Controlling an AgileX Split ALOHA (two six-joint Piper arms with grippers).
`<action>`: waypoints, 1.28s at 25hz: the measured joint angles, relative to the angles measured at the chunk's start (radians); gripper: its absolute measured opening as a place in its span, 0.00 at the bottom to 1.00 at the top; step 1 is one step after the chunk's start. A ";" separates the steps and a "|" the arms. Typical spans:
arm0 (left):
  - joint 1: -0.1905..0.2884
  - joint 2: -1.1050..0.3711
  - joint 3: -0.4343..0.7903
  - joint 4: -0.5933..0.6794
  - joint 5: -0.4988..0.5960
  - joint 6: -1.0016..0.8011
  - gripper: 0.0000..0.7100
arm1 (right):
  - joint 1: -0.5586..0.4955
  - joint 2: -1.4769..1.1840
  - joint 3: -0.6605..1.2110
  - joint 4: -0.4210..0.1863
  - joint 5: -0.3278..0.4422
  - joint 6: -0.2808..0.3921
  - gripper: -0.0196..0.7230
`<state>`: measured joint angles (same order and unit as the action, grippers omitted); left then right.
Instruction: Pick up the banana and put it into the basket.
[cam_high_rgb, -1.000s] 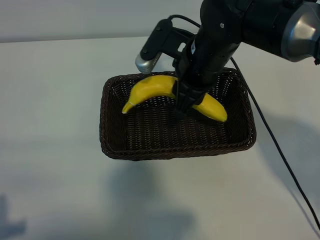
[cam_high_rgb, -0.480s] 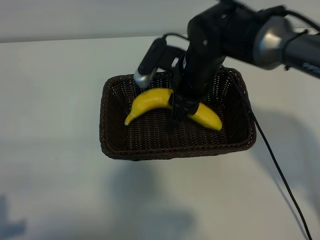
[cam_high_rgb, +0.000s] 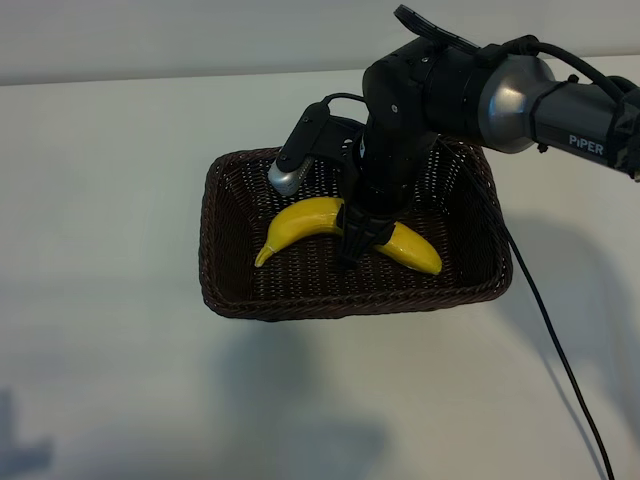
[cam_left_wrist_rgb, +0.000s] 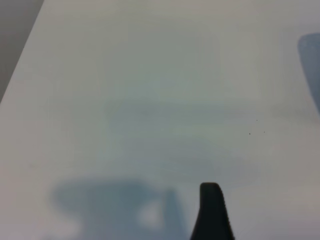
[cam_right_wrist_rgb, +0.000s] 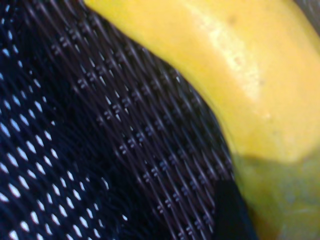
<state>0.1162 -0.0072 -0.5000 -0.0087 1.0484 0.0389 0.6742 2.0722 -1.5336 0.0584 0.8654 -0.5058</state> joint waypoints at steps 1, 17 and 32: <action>0.000 0.000 0.000 0.000 0.000 0.000 0.76 | 0.000 0.000 0.000 0.000 0.000 0.002 0.59; 0.000 0.000 0.000 0.000 0.000 0.000 0.76 | 0.000 0.000 -0.120 0.000 0.232 0.085 0.83; 0.000 0.000 0.000 0.000 0.000 0.000 0.76 | 0.000 0.000 -0.408 -0.052 0.354 0.109 0.79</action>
<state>0.1162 -0.0072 -0.5000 -0.0087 1.0484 0.0389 0.6742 2.0722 -1.9418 0.0062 1.2195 -0.3967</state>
